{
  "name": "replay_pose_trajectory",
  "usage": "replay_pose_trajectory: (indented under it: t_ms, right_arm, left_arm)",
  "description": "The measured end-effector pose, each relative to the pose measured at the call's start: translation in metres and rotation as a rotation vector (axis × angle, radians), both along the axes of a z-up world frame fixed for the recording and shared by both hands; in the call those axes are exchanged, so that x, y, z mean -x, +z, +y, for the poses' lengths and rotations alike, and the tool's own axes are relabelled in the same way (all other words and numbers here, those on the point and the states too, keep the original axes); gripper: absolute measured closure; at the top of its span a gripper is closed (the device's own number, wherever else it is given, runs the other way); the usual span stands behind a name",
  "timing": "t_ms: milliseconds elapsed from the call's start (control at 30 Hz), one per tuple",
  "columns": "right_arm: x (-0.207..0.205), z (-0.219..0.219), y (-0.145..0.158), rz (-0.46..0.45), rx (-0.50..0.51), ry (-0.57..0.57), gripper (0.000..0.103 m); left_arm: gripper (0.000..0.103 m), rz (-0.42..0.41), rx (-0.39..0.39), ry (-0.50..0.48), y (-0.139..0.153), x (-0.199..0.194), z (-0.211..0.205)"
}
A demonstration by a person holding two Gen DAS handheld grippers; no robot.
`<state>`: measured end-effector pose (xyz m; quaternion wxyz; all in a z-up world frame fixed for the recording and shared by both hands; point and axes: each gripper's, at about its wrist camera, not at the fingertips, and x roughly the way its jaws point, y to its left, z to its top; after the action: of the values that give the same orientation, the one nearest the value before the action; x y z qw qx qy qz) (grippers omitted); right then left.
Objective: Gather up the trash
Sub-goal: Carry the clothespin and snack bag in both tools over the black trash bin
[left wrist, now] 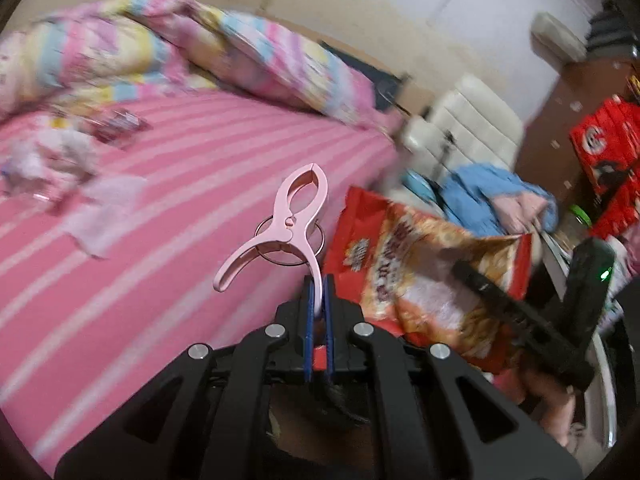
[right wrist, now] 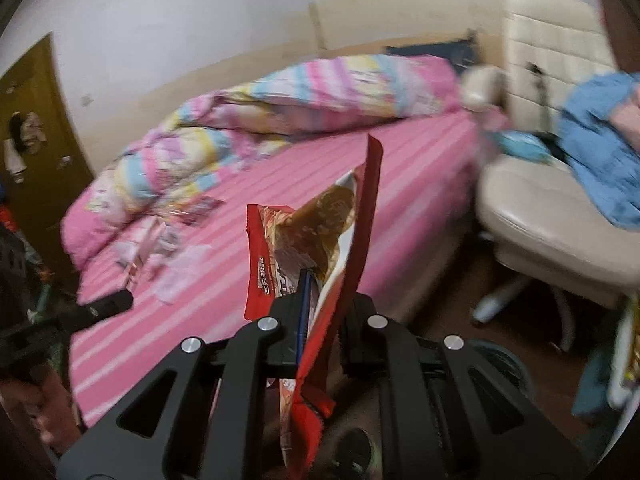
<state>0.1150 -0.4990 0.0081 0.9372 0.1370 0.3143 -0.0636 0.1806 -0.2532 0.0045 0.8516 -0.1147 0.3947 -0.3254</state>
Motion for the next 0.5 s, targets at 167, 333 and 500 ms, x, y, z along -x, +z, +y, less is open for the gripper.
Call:
replay_pose_trajectory:
  t_ms: [167,333,500]
  right_arm:
    - [0.05,-0.061,-0.045,0.101,-0.031,-0.155,0.091]
    - [0.078,-0.104,-0.095,0.208,-0.041,-0.257,0.091]
    - [0.086,-0.133,-0.143,0.301,-0.062,-0.311,0.091]
  left_arm:
    - [0.099,0.107,-0.018,-0.147,-0.028,0.013,-0.082]
    - [0.099,0.278,-0.063,-0.257,-0.078,0.015,-0.162]
    - [0.098,0.432,-0.122,-0.312,-0.142,0.014,-0.221]
